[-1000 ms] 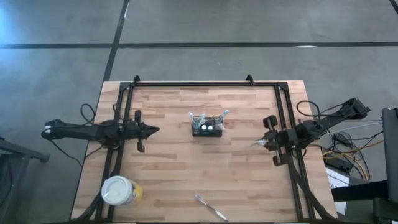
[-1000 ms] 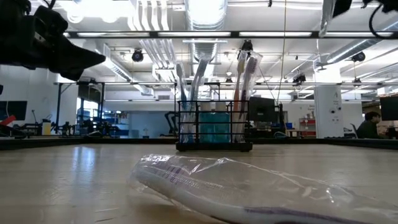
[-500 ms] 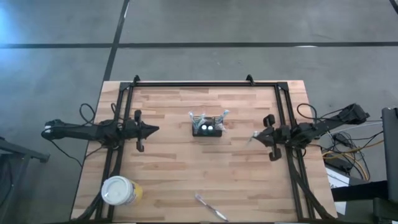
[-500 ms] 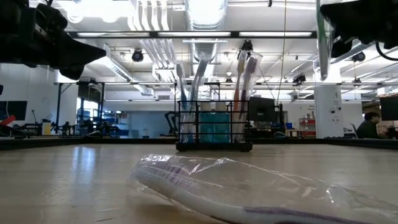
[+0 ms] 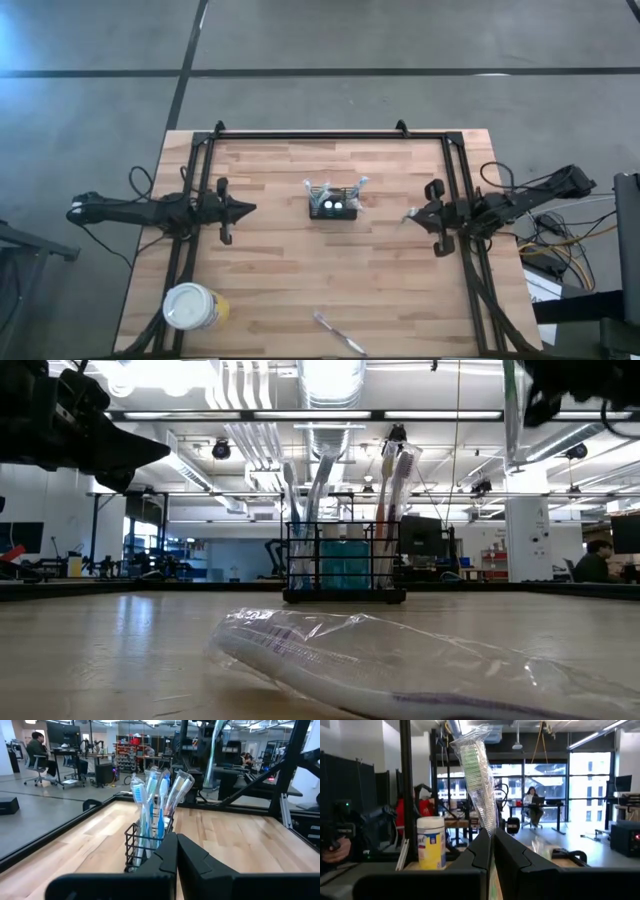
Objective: Pick & Place toothbrushing station
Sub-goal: Put the green toothbrush into the wire organizer
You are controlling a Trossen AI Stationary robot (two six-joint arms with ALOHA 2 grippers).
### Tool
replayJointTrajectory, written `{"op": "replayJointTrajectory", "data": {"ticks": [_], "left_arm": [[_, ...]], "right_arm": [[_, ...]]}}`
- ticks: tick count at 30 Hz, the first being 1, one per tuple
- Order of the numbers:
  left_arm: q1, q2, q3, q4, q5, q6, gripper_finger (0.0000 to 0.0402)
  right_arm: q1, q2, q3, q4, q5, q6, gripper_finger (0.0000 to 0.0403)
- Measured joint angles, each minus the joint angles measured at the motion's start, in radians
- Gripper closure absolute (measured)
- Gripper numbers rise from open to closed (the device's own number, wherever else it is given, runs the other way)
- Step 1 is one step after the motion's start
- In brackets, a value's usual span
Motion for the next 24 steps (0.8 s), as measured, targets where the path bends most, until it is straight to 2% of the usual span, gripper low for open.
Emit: {"op": "replayJointTrajectory", "data": {"ticks": [4, 6, 13, 24], "left_arm": [[0.000, 0.000, 0.000, 0.000, 0.000, 0.010, 0.0396], [0.000, 0.000, 0.000, 0.000, 0.000, 0.014, 0.0396], [0.000, 0.000, 0.000, 0.000, 0.000, 0.017, 0.0396], [0.000, 0.000, 0.000, 0.001, 0.000, 0.023, 0.0396]], "right_arm": [[0.001, 0.002, 0.173, -0.268, 0.000, -0.004, 0.0391], [0.001, 0.017, 0.234, -0.339, 0.000, -0.004, 0.0391], [0.001, 0.101, 0.356, -0.359, -0.001, -0.035, 0.0391], [-0.020, 0.370, 0.469, -0.272, -0.004, -0.061, 0.0391]]}}
